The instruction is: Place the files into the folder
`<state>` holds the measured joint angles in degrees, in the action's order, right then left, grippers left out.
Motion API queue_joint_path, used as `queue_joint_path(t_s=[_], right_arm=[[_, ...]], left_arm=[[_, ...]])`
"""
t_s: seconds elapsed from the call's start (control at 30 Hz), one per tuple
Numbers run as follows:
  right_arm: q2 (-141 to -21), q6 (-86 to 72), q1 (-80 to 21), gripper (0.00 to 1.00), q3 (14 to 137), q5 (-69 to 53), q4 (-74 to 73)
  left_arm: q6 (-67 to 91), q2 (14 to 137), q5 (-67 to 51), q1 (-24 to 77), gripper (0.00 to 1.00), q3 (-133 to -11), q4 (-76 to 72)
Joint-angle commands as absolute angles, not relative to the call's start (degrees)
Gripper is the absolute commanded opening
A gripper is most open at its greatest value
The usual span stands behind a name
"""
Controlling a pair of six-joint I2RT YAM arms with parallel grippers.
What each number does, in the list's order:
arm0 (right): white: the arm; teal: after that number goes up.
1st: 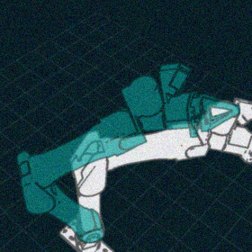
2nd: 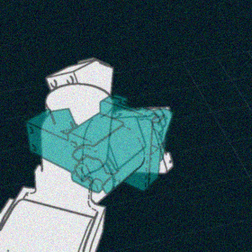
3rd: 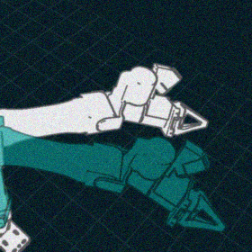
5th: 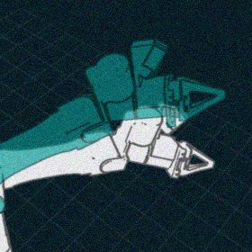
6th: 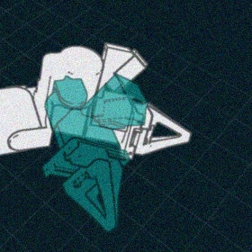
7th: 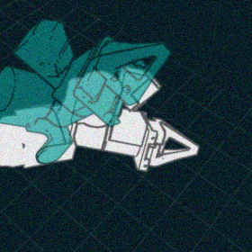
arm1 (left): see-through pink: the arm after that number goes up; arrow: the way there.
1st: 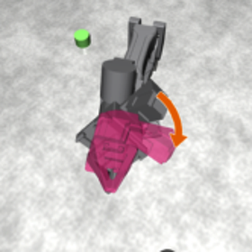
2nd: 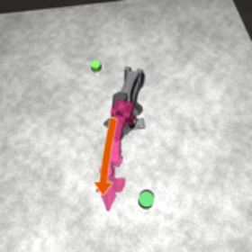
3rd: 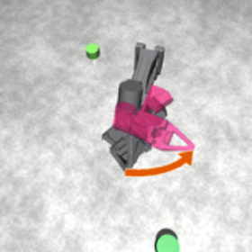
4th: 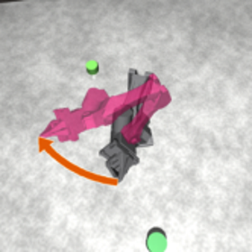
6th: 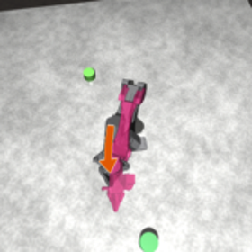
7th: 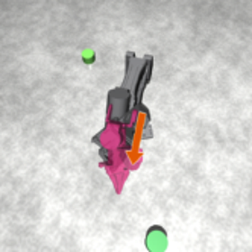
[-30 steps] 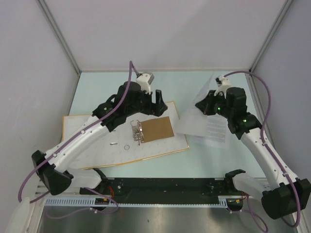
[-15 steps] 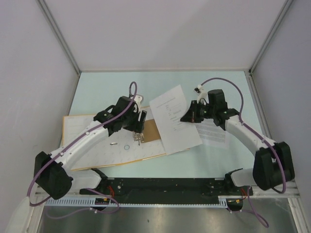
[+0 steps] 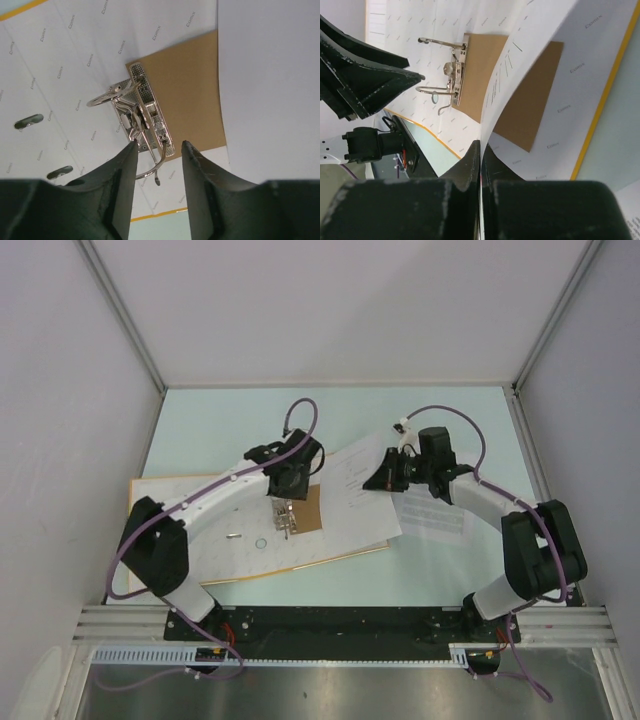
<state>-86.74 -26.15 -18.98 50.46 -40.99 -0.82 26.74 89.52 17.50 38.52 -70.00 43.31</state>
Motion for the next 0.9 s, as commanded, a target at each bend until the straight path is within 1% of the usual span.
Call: queue_joint_path(t_s=[0.0, 0.03, 0.07, 0.1, 0.13, 0.23, 0.37, 0.43, 0.47, 0.53, 0.67, 0.87], right_arm=[[-90.1, -27.9, -19.5, 0.00, 50.4, -43.2, 4.8], [-91.0, -27.3, -19.5, 0.00, 50.3, -43.4, 4.7], [-91.2, -26.9, -19.4, 0.00, 50.2, -43.7, 4.5], [-91.6, -26.5, -19.3, 0.00, 50.1, -43.8, 4.2], [-91.9, -26.2, -19.3, 0.00, 49.9, -43.9, 4.2], [-91.9, -25.6, -19.3, 0.00, 49.3, -44.5, 4.1], [-91.9, -24.4, -19.2, 0.00, 48.8, -45.2, 3.0], [-91.8, -24.0, -19.3, 0.00, 48.5, -45.3, 2.5], [-91.8, -24.0, -19.3, 0.00, 48.4, -45.4, 2.4], [-91.8, -24.2, -19.6, 0.00, 48.1, -45.7, 2.5], [-92.2, -24.2, -20.3, 0.00, 47.9, -45.9, 3.0], [-92.7, -24.2, -20.6, 0.00, 47.8, -45.9, 3.3]], left_arm=[[35.1, 94.6, 25.2, 40.7, 0.42, -75.7, 46.7], [37.1, 96.3, 27.7, 41.2, 0.42, -77.3, 49.0], [38.7, 99.8, 28.9, 41.7, 0.45, -79.0, 53.5], [42.1, 101.6, 31.3, 42.3, 0.50, -81.4, 55.5], [43.5, 102.6, 32.0, 42.7, 0.58, -82.1, 56.9], [48.3, 103.9, 32.8, 44.9, 0.62, -81.1, 57.5], [52.6, 104.3, 32.7, 45.3, 0.58, -79.5, 55.8], [53.3, 105.6, 32.6, 45.2, 0.52, -79.9, 55.5], [53.2, 105.9, 32.2, 45.1, 0.48, -80.0, 54.9], [52.8, 106.4, 29.9, 44.4, 0.44, -79.3, 52.8], [51.3, 106.3, 28.4, 43.1, 0.44, -76.4, 49.0], [49.8, 107.4, 27.3, 40.6, 0.44, -75.6, 47.6]])
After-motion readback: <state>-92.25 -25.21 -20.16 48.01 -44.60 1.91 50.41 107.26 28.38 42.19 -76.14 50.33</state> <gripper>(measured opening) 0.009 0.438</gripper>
